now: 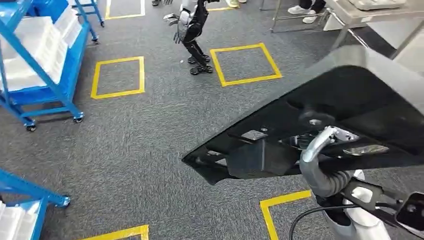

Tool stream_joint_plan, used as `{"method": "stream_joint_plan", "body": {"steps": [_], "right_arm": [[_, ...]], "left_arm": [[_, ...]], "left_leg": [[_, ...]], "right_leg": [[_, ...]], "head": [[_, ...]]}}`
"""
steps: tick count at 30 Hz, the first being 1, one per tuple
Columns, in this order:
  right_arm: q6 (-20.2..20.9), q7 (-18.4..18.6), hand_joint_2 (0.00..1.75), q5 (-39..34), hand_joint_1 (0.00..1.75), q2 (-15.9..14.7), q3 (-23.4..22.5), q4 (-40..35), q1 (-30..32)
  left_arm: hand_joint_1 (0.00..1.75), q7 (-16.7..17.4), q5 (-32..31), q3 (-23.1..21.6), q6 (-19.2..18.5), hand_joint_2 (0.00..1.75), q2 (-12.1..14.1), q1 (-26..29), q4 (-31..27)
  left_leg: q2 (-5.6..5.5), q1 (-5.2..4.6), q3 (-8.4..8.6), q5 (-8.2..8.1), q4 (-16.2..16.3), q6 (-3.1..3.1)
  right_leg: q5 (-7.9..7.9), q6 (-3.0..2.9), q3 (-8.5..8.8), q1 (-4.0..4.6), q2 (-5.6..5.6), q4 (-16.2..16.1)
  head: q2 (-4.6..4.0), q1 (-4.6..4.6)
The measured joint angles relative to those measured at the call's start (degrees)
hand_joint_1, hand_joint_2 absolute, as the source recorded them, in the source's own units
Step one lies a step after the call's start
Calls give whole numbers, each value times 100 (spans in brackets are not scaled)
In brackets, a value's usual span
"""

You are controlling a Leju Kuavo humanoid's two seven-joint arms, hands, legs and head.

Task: Take the parts from the cabinet and place them on the table.

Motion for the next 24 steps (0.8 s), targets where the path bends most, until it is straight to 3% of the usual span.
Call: {"method": "stream_joint_plan", "body": {"steps": [2, 3, 4, 5, 7, 8, 9, 10, 11, 12, 13, 14, 17, 18, 19, 20, 21, 22, 23, 24], "right_arm": [[-4, -70, 175, 173, 175, 0, -4, -66, 154], [-7, -102, 175, 261, 175, 2, -2, -100, 203], [-13, -122, 175, 317, 175, 9, -2, -122, 250], [-17, -137, 175, 395, 175, 30, 9, -140, 264], [-24, -155, 175, 498, 175, 96, 39, -138, 343], [-24, -159, 175, 531, 175, 129, 61, -138, 384], [-24, -162, 175, 562, 175, 157, 81, -135, 415], [-24, -162, 175, 581, 175, 183, 100, -133, 429], [-22, -162, 175, 599, 175, 201, 129, -133, 435], [-22, -162, 175, 618, 175, 227, 155, -133, 434], [-22, -162, 175, 629, 175, 249, 164, -133, 432], [-24, -162, 175, 642, 175, 284, 177, -133, 430], [-24, -160, 175, 636, 175, 328, 199, -138, 427], [-24, -153, 175, 623, 175, 328, 199, -144, 423], [-24, -144, 175, 610, 175, 326, 199, -149, 421], [-24, -131, 175, 594, 175, 330, 199, -153, 394], [-20, -129, 175, 584, 175, 341, 205, -153, 394], [-17, -129, 175, 577, 175, 341, 205, -153, 406], [-17, -129, 175, 574, 175, 341, 205, -153, 435], [-17, -135, 175, 575, 175, 341, 205, -155, 483]], "left_arm": [[0, -13, 15, 9, -35, 175, 0, 9, 0], [0, -15, 22, 13, -50, 175, -12, 6, 2], [0, -13, 24, 15, -48, 175, -17, -9, 0], [0, -13, 28, 24, -46, 175, -22, -3, 2], [0, 13, 50, 50, -9, 175, -35, 26, 0], [0, 22, 52, 55, 5, 175, -39, 36, 0], [0, 31, 59, 61, 31, 175, -57, 37, 0], [0, 37, 63, 68, 52, 175, -74, 27, 2], [0, 37, 66, 77, 61, 175, -87, 14, 0], [0, 37, 61, 83, 64, 175, -116, 5, 2], [0, 35, 59, 83, 63, 175, -120, 3, 0], [0, 35, 48, 83, 63, 175, -135, 8, 2], [0, 11, 42, 85, 50, 175, -146, -2, 0], [0, 2, 42, 85, 48, 175, -149, -17, 0], [0, -2, 39, 85, 48, 175, -149, -24, 0], [0, -7, 31, 87, 46, 175, -151, -22, 0], [0, -4, 13, 87, 31, 175, -153, -12, 2], [0, 4, -11, 85, 29, 175, -155, 5, 2], [0, 13, -26, 85, 29, 175, -157, 21, 2], [0, 20, -55, 85, 29, 175, -157, 35, 2]], "left_leg": [[108, -41, 14, 0, 2, 58], [195, 1, 37, 41, -70, 112], [274, 9, 61, 71, -121, 149], [344, 5, 65, 75, -141, 171], [499, -14, 63, 63, -138, 186], [580, -20, 60, 57, -135, 189], [665, -24, 61, 49, -133, 185], [728, -24, 65, 41, -130, 178], [794, -23, 75, 26, -126, 168], [850, -24, 96, 9, -124, 151], [897, -32, 126, -7, -123, 126], [939, -81, 136, -38, -110, 82], [1102, -72, 189, -59, -138, -4], [1155, -71, 211, -89, -129, -47], [908, -28, 179, -174, -13, -82], [690, -23, 62, -366, 264, -89], [570, -23, -142, -613, 713, -98], [511, -23, -404, -850, 1255, -105], [501, -24, -630, -982, 1696, -107], [501, -23, -738, -943, 1857, -100]], "right_leg": [[27, 70, -7, -35, 118, -40], [39, 114, -14, 5, 192, -52], [-66, 107, -51, 2, -117, 61], [-276, 118, -201, 13, -407, 383], [-697, 155, -665, -8, -611, 1331], [-782, 170, -835, -25, -638, 1659], [-720, 183, -870, -40, -654, 1710], [-567, 187, -770, -46, -674, 1509], [-333, 185, -540, -47, -719, 1068], [-94, 172, -227, -42, -835, 498], [18, 142, 46, -20, -1115, 38], [-50, 108, 82, 46, -1198, -61], [-48, 28, 42, 67, -976, -61], [-17, -19, 74, 32, -897, -112], [6, -46, 99, 9, -846, -139], [12, -82, 103, -2, -801, -139], [8, -97, 103, 0, -745, -138], [8, -106, 101, 9, -666, -135], [6, -108, 100, 18, -585, -127], [4, -110, 102, 24, -499, -118]], "head": [[0, 0], [2, -2], [0, 9], [0, 61], [0, 59], [0, 57], [0, 57], [2, 59], [0, 59], [0, 61], [0, 59], [0, 57], [0, 48], [0, 55], [0, 46], [0, 37], [2, 20], [0, 13], [0, 17], [0, 18]]}}
